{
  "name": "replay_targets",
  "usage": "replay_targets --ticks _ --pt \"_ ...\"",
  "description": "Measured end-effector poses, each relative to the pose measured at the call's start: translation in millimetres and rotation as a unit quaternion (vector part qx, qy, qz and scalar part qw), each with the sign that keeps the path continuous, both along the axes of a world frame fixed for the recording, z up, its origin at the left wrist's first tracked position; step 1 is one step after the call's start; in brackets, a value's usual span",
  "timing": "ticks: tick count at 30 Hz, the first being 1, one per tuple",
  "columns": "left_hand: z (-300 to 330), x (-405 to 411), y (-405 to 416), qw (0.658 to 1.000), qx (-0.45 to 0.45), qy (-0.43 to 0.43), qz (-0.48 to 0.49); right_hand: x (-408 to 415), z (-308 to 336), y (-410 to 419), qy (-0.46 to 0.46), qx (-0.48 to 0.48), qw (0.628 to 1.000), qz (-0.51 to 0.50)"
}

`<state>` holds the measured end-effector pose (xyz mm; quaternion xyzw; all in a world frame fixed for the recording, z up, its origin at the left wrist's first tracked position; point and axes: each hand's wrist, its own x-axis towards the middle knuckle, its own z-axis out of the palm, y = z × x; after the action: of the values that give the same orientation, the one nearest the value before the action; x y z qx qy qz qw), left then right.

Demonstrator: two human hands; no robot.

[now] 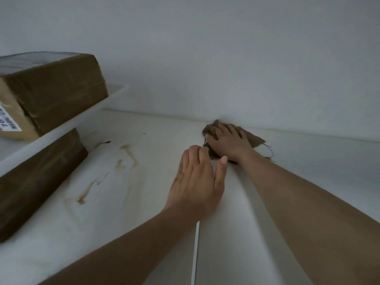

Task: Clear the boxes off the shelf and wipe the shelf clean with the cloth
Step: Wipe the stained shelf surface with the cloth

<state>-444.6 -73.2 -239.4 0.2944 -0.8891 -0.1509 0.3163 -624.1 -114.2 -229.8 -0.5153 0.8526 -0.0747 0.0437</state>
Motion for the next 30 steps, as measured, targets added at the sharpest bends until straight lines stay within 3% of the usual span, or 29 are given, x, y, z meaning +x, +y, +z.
replay_targets --ticks 9,13,17,30 --pt "11.1 4.2 1.8 0.999 0.007 0.042 -0.013 28.6 5.8 36.5 0.031 0.059 0.993 0.101" --pt "23.5 9.4 13.2 0.998 -0.003 0.043 -0.045 50.7 10.7 70.9 0.017 0.038 0.994 0.102" --pt "33.6 19.6 29.0 0.996 0.034 0.068 -0.037 68.3 5.9 96.6 0.005 0.021 0.996 0.091" --pt "41.5 79.7 54.6 0.990 0.133 0.028 -0.027 130.0 0.9 166.5 -0.025 0.018 0.998 0.059"
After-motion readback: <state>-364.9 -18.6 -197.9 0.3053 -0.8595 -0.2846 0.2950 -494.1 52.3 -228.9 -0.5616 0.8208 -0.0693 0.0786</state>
